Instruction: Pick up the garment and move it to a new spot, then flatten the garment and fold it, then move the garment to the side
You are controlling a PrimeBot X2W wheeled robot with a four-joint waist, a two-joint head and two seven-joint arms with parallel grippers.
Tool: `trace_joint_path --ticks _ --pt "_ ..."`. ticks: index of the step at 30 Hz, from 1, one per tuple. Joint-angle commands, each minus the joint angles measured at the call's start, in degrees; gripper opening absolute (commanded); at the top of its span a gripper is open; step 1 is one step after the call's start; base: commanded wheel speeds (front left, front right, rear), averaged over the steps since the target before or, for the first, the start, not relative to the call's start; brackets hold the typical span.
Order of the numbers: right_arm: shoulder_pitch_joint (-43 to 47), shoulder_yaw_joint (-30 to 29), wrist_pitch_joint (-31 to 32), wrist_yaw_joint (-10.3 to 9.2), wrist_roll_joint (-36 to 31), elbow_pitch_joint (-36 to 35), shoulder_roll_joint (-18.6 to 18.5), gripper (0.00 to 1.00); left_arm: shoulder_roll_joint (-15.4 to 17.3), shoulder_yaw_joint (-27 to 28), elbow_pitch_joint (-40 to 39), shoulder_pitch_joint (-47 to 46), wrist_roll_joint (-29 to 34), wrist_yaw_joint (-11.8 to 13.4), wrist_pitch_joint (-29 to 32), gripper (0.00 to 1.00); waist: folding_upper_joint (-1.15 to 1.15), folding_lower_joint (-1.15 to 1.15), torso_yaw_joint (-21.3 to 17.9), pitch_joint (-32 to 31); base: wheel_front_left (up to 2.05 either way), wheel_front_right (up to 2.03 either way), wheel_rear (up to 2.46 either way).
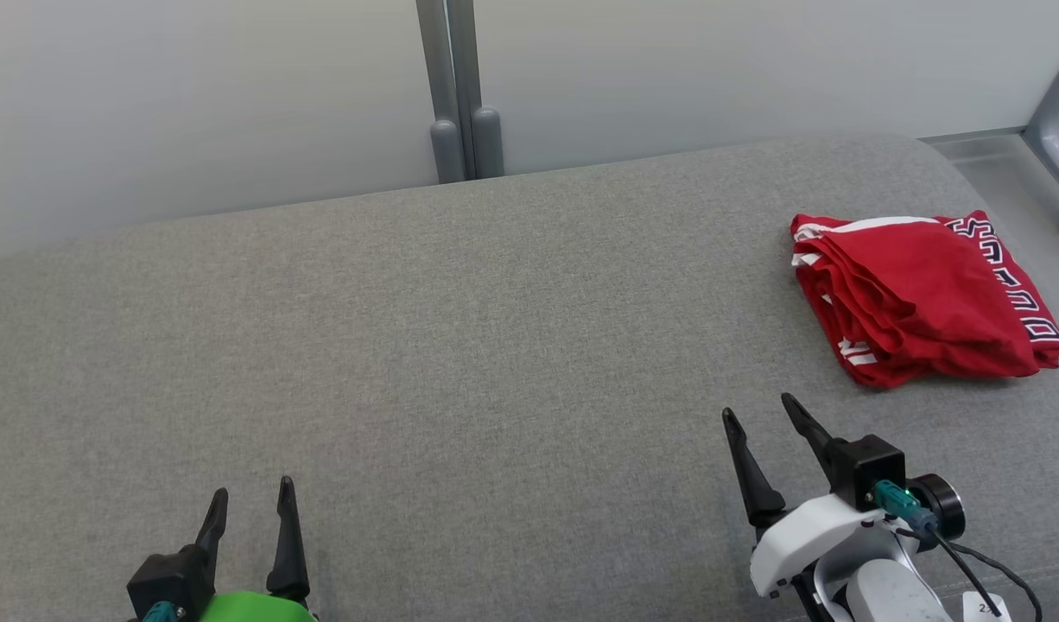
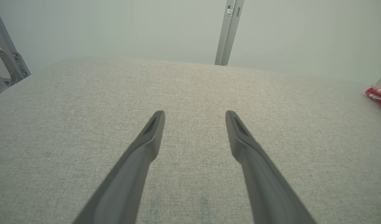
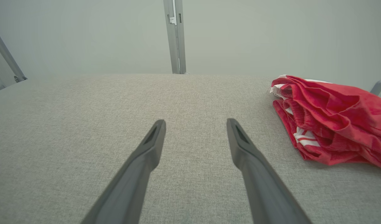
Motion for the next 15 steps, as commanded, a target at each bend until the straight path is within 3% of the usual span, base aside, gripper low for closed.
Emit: trace_joint_path --ticks 1,4,5,9,15 --pt "0.41 0.11 -0.11 -0.12 0.53 0.06 -0.16 1.00 0.28 0.11 0.05 0.52 -0.39 -0.26 0.03 1.00 0.00 0.00 0.00 0.01 0.00 0.00 0.00" --pt "0.46 0.25 -0.11 -0.12 0.38 0.05 -0.16 1.00 0.28 0.04 0.45 0.58 -0.81 -0.46 0.03 1.00 0.00 0.00 -0.01 0.01 0.00 0.00 0.00" --pt "0.00 0.25 0.00 0.00 0.00 0.02 0.00 0.00 -0.01 -0.08 0.47 0.00 -0.75 -0.11 0.00 0.00 0.00 0.00 -0.01 0.01 0.00 0.00 0.00" --pt "1.27 0.21 0.23 0.01 0.36 1.67 0.15 0.00 -0.34 -0.08 2.46 -0.01 -1.17 -0.12 0.19 0.00 0.00 0.00 0.01 0.01 0.00 0.00 0.00" --pt "0.96 -1.32 2.36 0.01 7.64 1.01 0.13 0.00 -0.29 0.73 2.25 -1.12 -7.63 -0.45 2.20 0.00 0.00 0.00 0.23 0.08 0.00 0.00 0.00"
